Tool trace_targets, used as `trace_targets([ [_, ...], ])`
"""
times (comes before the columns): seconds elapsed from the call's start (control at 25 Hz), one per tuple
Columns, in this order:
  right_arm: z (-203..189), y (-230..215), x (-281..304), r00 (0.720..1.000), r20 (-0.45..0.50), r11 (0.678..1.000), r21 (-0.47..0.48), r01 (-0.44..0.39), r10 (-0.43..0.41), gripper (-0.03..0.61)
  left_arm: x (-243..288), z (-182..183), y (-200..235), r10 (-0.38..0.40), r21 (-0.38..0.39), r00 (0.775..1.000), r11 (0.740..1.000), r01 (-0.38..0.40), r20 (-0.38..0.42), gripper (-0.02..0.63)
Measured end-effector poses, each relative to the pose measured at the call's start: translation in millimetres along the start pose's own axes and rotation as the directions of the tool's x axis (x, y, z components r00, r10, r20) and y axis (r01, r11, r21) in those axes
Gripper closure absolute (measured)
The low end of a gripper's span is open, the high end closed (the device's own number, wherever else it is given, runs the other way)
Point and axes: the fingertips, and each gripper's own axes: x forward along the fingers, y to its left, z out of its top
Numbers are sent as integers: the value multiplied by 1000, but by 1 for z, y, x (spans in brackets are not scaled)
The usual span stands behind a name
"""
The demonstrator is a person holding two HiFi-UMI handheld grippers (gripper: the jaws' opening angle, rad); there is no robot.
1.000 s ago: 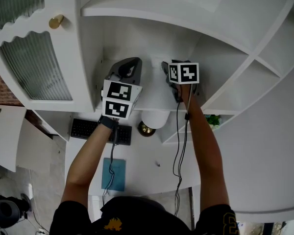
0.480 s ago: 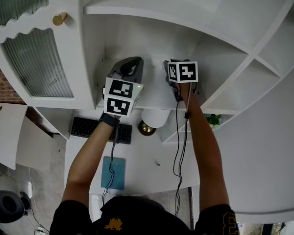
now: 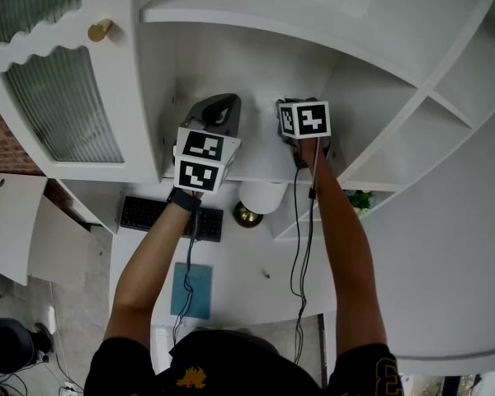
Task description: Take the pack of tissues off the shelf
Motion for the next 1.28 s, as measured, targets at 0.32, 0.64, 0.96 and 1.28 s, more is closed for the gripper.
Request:
trace_targets([
  [0.32, 0, -2, 0, 1000, 8, 1000, 8, 3, -3, 534, 0, 0, 0, 2, 2, 1000, 1000, -2, 2, 597],
  [0.64, 2, -4, -4, 1000, 20, 1000, 18, 22, -22, 534, 1, -1, 1, 3, -6, 1000, 1000, -3, -6, 597],
  [0.96, 4, -8, -15, 995, 83, 997, 53, 49, -54, 535, 4, -7, 3, 11, -34, 999, 999, -12, -40, 597],
  [1.28, 20, 14, -78, 971, 230, 997, 51, 55, -65, 535, -16, -4, -5, 37, -23, 999, 999, -38, -25, 597],
])
